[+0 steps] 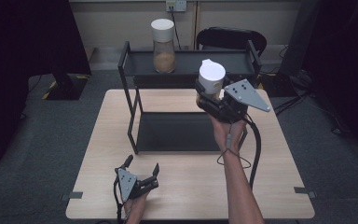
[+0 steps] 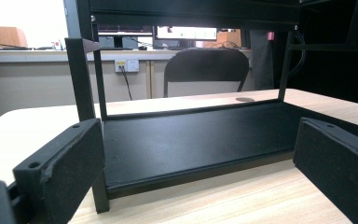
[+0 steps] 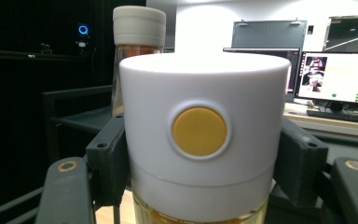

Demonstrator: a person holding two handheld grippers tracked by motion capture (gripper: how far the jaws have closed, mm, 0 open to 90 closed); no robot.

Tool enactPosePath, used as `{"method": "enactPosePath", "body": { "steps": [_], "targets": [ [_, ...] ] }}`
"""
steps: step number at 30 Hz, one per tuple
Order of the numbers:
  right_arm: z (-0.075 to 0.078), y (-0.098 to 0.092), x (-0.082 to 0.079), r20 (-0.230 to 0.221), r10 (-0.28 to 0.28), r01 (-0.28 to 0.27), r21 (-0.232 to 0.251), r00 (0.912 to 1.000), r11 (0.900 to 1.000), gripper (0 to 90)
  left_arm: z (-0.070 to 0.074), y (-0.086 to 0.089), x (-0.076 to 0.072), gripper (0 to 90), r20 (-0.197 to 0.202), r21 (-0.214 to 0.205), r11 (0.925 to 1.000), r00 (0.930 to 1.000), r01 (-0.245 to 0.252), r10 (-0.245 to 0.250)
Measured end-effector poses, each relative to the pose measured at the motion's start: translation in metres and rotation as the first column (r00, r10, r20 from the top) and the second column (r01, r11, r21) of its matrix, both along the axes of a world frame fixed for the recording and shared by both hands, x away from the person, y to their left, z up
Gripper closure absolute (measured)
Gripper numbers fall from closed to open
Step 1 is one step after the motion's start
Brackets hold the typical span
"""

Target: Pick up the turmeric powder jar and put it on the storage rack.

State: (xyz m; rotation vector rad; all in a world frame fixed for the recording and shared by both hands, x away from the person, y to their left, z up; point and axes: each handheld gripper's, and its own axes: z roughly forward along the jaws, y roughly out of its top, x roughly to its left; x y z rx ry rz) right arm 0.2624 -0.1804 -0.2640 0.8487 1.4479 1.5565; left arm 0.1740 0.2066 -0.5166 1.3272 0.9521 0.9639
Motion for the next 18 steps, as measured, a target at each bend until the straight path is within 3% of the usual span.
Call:
{"method": "enactPosePath", "body": {
  "steps": [18],
  "targets": [
    [0.038,0.013,0.027,0.011,-0.008,0.008,0.017,0.9999,0.9998,29.9,0.0,0.0,0.0,2.1,0.0,0.0,1.0,1.0,-0.002,0.002]
  ]
}}
